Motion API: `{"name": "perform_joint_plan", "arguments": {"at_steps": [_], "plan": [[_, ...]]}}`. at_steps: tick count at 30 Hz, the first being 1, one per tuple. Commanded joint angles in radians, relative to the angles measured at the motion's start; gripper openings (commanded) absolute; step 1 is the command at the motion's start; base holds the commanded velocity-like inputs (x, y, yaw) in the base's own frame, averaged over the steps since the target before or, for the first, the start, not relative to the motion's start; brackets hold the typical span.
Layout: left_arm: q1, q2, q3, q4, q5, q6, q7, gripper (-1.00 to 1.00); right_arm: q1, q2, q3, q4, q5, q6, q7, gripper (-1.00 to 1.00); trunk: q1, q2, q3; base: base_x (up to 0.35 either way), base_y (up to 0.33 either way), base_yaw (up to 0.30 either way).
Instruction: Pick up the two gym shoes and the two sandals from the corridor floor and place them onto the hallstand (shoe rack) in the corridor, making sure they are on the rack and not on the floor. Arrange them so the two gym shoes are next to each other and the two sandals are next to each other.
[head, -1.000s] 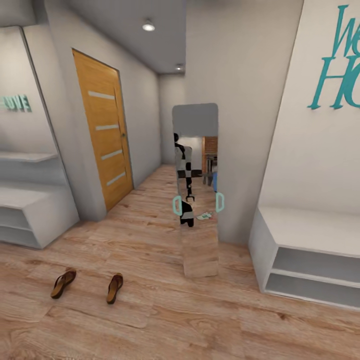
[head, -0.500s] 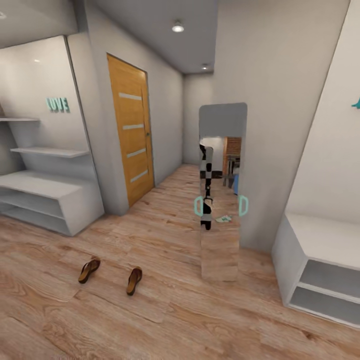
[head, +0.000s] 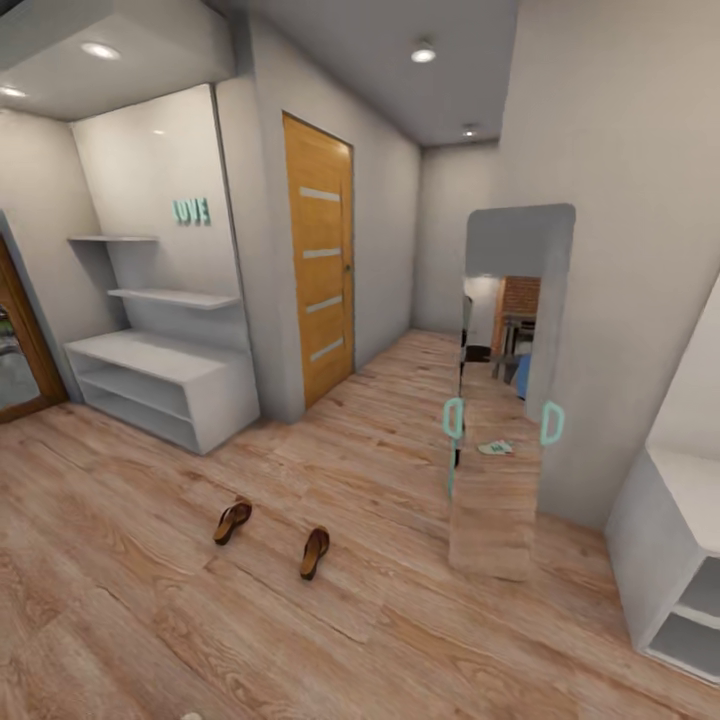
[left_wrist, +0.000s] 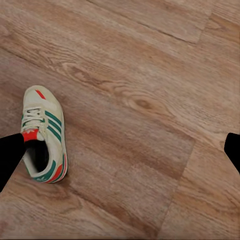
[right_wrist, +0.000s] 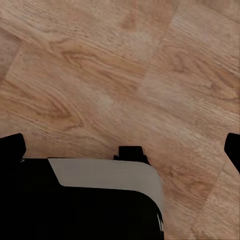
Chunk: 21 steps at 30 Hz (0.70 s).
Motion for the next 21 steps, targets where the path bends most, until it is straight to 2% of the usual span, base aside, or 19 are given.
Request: {"name": "perform_joint_plan", "arguments": {"at_steps": [1, 21], "plan": [[-0.001, 0.000, 0.000, 0.001, 0.000, -0.003, 0.000, 1.00, 0.000, 0.000, 0.000, 0.000, 0.000, -0.003, 0.000, 1.00, 0.000, 0.000, -0.001, 0.000, 0.048, 0.292], [-0.001, 0.000, 0.001, 0.001, 0.002, -0.003, 0.000, 1.00, 0.000, 0.000, 0.000, 0.000, 0.000, -0.003, 0.000, 1.00, 0.000, 0.000, -0.001, 0.012, 0.014, 0.292]]}}
